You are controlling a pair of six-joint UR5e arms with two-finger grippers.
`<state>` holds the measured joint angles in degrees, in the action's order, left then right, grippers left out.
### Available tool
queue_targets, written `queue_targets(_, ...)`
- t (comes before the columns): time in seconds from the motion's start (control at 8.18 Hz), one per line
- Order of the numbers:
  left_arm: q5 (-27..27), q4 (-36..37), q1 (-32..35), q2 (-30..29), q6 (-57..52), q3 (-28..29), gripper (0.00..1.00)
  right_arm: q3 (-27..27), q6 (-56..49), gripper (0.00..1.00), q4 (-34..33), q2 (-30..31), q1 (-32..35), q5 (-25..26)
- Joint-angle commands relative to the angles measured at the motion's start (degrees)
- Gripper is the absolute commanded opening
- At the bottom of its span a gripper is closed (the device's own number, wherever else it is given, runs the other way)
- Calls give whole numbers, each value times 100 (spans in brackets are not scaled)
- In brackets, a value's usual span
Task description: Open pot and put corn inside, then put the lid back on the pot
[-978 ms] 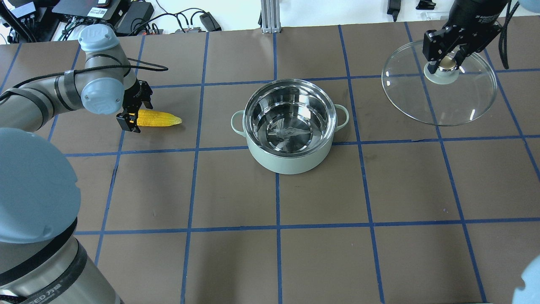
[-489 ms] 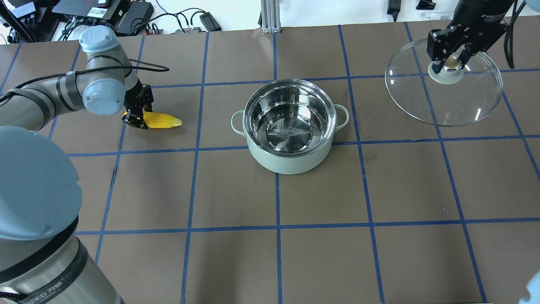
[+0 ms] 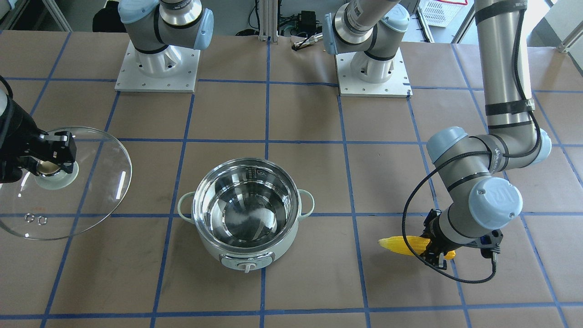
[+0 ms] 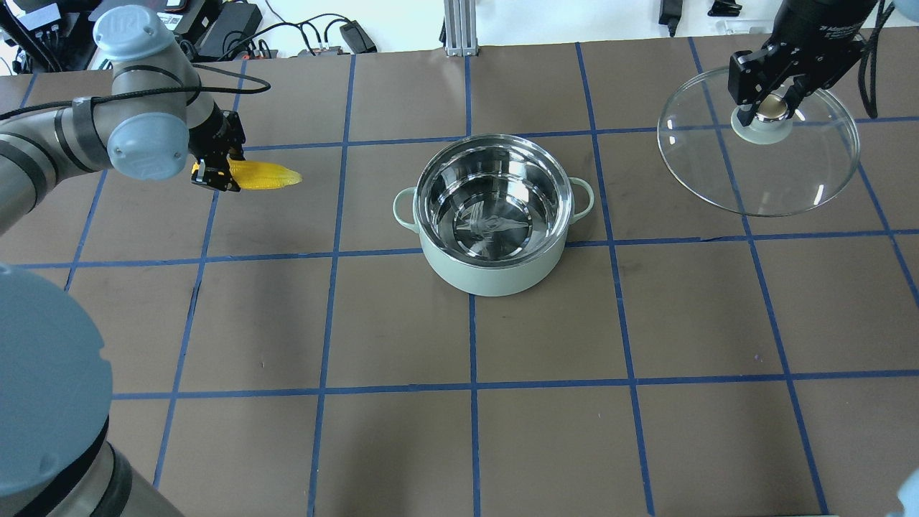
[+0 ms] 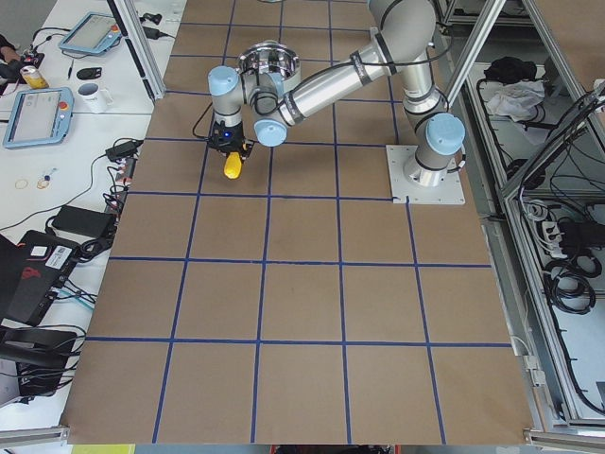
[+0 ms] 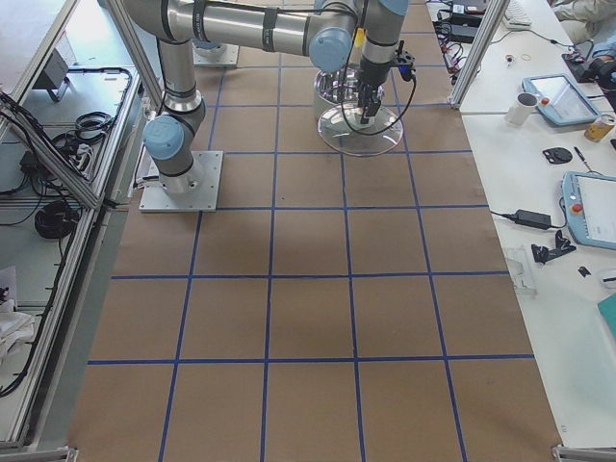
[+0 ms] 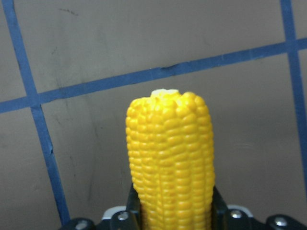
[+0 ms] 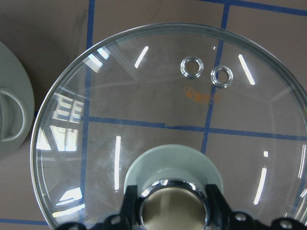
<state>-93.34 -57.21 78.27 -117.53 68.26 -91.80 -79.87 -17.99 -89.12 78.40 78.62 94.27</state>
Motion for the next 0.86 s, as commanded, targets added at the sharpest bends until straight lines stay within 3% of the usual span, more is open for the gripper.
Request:
queue_targets(0.0, 35, -45, 283, 800, 153, -23, 0, -11, 6, 0, 8, 0, 4, 57)
queue_targets(0.49, 9, 34, 1758, 960, 714, -5, 0, -11, 32, 0, 0, -35, 4, 39)
queue_targets(0.73, 18, 611, 2356, 925, 1302, -14, 1, -11, 32, 0, 0, -35, 4, -22)
